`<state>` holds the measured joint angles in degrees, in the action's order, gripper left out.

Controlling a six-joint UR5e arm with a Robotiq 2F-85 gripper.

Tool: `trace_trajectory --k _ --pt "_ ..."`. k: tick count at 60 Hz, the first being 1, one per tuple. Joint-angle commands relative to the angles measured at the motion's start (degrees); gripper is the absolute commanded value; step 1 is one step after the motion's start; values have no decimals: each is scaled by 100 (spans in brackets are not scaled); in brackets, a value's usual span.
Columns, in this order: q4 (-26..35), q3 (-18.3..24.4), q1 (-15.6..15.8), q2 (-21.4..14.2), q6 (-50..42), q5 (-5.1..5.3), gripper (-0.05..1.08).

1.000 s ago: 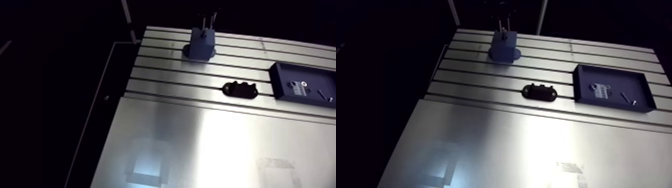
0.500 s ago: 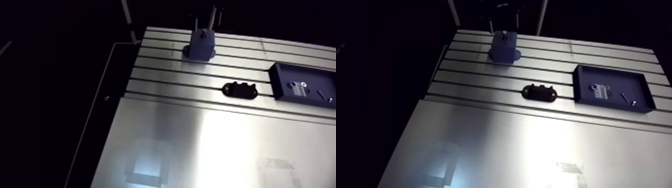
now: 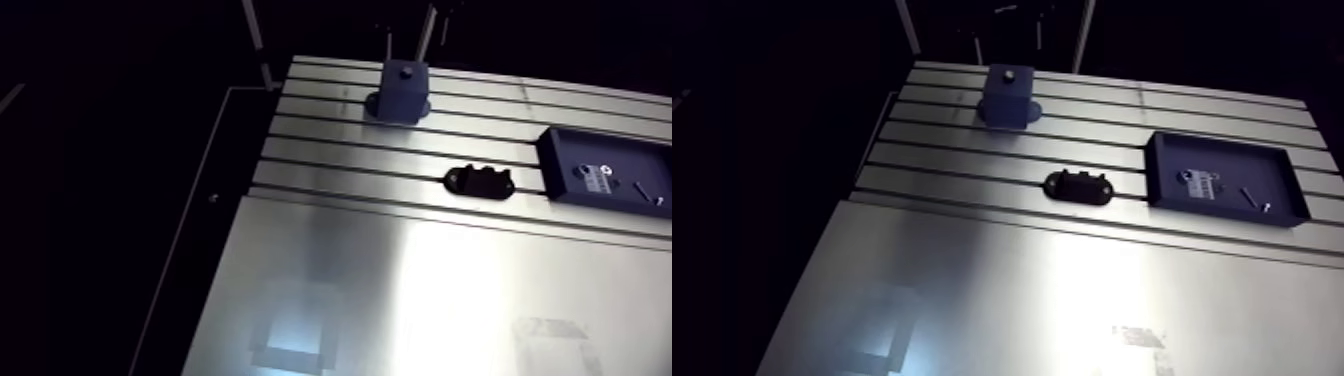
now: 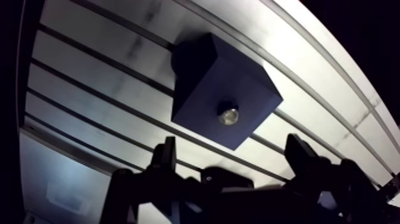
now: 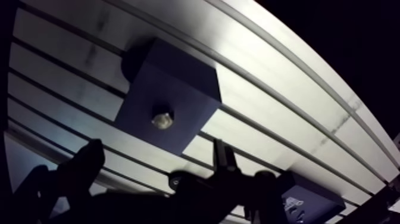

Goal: Pick up the M10 bolt and insert it into the hex recess until seated.

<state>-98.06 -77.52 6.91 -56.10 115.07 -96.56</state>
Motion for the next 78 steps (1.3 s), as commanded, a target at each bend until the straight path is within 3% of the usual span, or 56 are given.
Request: trace_trajectory --k 1,29,44,52,58,73,78 --pt "-84 -29 -5 -61 -21 -7 1" --pt "-97 -50 3 -286 -1314 17 4" --pt "-79 -39 2 -326 -1862 80 29" --pt "-52 -31 -22 -326 -2030 89 54" --pt "-43 -39 -32 -326 -2115 91 62" --pt "-43 -31 -32 -317 -2125 89 63" --pt "-43 -23 -32 -317 -2118 81 58"
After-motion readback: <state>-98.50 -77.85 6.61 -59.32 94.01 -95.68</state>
